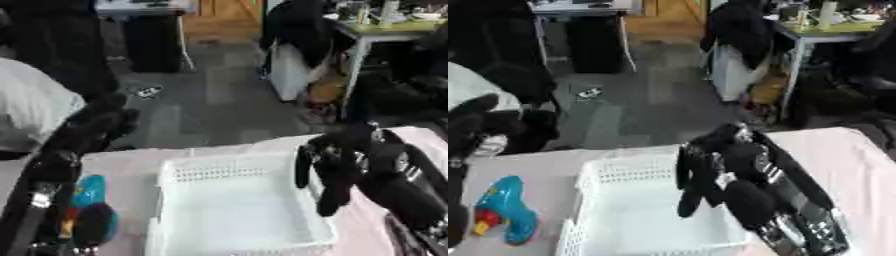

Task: Pick up objects on the table and place them in the box.

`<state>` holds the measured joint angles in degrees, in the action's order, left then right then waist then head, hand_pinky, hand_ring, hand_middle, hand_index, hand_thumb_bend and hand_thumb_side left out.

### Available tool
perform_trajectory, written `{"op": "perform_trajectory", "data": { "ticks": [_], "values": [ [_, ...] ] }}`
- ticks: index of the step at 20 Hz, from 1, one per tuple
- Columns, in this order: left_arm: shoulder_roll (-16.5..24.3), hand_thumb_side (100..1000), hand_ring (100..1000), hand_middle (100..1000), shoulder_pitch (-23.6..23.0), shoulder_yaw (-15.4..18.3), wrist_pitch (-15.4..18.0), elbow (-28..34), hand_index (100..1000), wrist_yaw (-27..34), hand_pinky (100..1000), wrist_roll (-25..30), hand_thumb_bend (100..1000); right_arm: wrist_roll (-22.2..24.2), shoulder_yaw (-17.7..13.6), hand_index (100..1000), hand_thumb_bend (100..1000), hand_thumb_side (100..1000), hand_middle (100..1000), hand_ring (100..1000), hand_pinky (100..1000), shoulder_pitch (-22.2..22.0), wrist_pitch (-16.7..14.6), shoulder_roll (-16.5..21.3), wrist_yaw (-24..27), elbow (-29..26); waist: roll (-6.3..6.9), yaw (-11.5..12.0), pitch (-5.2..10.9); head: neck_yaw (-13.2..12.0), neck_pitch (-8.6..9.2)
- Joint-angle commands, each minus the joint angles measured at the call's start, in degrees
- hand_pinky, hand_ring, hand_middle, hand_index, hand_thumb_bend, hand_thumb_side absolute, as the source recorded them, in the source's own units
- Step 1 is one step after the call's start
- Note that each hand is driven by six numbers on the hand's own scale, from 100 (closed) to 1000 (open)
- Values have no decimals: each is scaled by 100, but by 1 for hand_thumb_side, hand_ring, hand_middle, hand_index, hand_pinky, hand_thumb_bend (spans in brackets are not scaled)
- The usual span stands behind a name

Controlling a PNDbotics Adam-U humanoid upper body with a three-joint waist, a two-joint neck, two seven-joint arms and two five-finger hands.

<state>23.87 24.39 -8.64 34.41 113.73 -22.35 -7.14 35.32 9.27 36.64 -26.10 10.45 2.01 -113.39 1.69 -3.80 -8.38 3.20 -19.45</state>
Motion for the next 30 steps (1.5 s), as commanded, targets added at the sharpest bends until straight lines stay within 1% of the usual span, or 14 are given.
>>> {"op": "perform_trajectory", "data": {
  "ticks": [1,5,14,17,18,20,22,24,25,26,27,28,29,30],
  "values": [
    [154,898,839,942,93,-34,107,86,969,27,767,165,242,266,78,498,112,1000,235,178,397,126,-102,3,-46,-56,7,-4,92,151,146],
    [141,881,834,932,100,-89,229,86,957,85,767,307,234,570,75,502,158,1000,242,195,400,128,-239,12,-181,-26,6,4,89,190,219],
    [140,879,832,933,82,-112,267,86,957,135,760,518,221,857,130,495,152,1000,231,191,399,125,-385,-1,-176,61,1,15,73,99,323],
    [142,888,831,933,78,-109,266,86,958,160,759,527,228,903,124,496,166,994,231,192,400,125,-386,-5,-189,68,0,15,73,82,286],
    [142,887,831,933,77,-109,263,86,958,171,760,529,228,915,123,497,161,967,234,195,400,125,-387,-6,-189,69,-1,15,74,83,261],
    [142,889,829,933,75,-98,252,86,959,184,758,533,234,971,107,488,157,982,230,196,397,130,-416,-3,-246,57,0,12,75,103,188],
    [147,897,830,933,75,-89,239,86,961,183,758,543,233,979,85,441,153,997,174,191,387,129,-466,-6,-302,46,1,11,75,103,138],
    [148,910,827,931,77,-60,190,86,963,177,754,526,247,889,54,439,140,1000,163,191,387,124,-513,-13,-338,42,2,1,76,53,51],
    [140,921,814,920,73,-8,128,86,963,181,737,468,251,784,19,469,124,1000,178,190,391,113,-496,-19,-347,61,3,-7,80,12,-62],
    [144,917,817,922,74,64,25,86,963,172,742,369,250,651,-17,463,124,1000,174,190,390,108,-456,-19,-364,78,4,-13,85,-22,-174],
    [176,912,796,920,70,150,-142,86,970,130,658,272,240,529,-51,476,122,1000,182,191,392,93,-414,-12,-396,86,12,-8,99,-68,-362],
    [250,913,796,920,87,253,-393,86,971,39,652,174,239,418,-80,477,122,1000,182,190,393,73,-370,-2,-431,87,23,2,119,-121,-557],
    [370,914,782,920,115,340,-641,86,969,-92,547,86,225,337,-88,477,116,1000,182,190,394,52,-333,13,-461,82,40,19,142,-174,-741],
    [522,914,782,920,148,413,-906,86,969,-253,547,7,225,287,-83,477,116,1000,182,190,394,29,-302,32,-486,73,58,34,164,-216,-879]
  ]
}}
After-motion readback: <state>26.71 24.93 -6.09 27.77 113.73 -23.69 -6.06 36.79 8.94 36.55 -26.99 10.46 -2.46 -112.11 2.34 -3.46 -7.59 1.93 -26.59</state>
